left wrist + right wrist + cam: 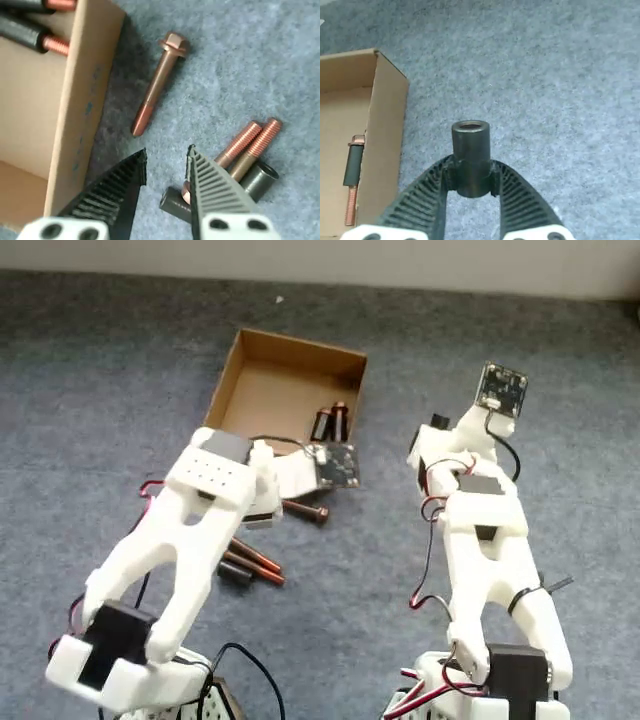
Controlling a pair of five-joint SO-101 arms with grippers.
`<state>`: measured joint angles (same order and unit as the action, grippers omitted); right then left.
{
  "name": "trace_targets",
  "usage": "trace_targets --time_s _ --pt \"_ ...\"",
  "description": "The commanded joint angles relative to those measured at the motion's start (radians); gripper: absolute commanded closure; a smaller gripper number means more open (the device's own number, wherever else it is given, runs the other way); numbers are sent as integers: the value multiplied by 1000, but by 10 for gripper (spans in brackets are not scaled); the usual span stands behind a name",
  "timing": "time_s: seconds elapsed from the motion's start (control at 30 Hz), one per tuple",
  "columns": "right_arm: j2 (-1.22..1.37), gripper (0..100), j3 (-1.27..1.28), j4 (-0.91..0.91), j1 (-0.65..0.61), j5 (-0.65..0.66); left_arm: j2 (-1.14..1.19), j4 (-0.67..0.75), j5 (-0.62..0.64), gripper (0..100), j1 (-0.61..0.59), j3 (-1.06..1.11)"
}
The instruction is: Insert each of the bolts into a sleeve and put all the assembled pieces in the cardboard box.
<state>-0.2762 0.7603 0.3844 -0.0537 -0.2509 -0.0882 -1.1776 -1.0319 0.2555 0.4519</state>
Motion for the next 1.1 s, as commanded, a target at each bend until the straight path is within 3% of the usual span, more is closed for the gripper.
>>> trace_targets --time_s 0.0,0.57,0.93,1.07 --pt "-61 991 -30 -24 15 -17 113 -6 -74 840 54 -130" --pt "-59 991 -48 -22 42 -23 484 -12 -75 842 128 -447" --pt "-59 991 -50 -22 45 -23 605 -9 -72 844 147 -501" --pt "-59 991 -50 -22 44 -23 607 -12 -72 925 163 -499"
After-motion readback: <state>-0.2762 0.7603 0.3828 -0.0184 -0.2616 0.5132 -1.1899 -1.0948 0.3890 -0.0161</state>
